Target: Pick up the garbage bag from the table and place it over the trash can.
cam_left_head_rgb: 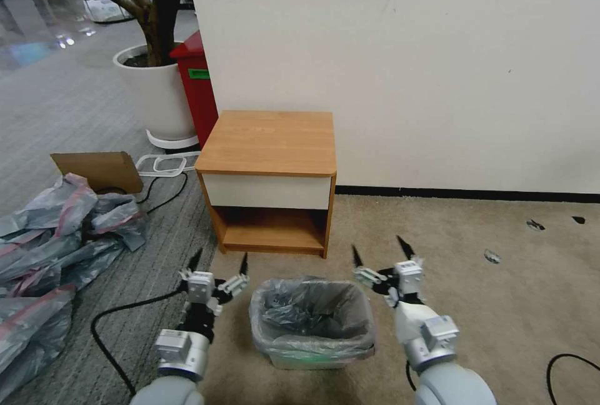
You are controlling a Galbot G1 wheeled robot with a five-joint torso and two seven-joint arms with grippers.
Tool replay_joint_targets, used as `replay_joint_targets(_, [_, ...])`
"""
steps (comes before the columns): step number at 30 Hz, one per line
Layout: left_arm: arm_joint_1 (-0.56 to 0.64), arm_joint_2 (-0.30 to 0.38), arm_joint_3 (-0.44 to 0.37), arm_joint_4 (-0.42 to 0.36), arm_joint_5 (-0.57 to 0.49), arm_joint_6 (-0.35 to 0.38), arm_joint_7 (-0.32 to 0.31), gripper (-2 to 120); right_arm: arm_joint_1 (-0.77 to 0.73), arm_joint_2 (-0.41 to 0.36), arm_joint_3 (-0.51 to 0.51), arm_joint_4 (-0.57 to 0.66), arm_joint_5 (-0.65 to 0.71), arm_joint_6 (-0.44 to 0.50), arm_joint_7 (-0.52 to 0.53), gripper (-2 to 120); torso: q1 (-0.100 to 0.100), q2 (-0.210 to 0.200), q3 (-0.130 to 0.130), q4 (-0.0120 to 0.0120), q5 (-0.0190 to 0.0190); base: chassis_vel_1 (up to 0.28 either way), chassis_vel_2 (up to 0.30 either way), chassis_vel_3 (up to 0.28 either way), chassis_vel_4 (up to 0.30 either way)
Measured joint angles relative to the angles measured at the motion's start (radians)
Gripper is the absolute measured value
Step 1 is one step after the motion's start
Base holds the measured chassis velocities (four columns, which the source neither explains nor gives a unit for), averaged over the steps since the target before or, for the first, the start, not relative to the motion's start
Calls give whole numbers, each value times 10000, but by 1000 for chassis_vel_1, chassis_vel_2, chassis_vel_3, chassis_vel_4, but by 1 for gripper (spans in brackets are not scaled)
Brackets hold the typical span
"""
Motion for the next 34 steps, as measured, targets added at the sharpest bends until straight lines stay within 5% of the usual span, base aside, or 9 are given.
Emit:
replay_joint_targets(11, [196,-149,-109,410,161,-441,43,98,-250,481,181,-614,-9,732,153,100,0,0,0,1,0,0,0,0,0])
replay_joint_targets(34, [195,-147,-100,411,141,-388,21,99,-240,468,177,-629,-23,752,94,100,0,0,0,1,0,0,0,0,0])
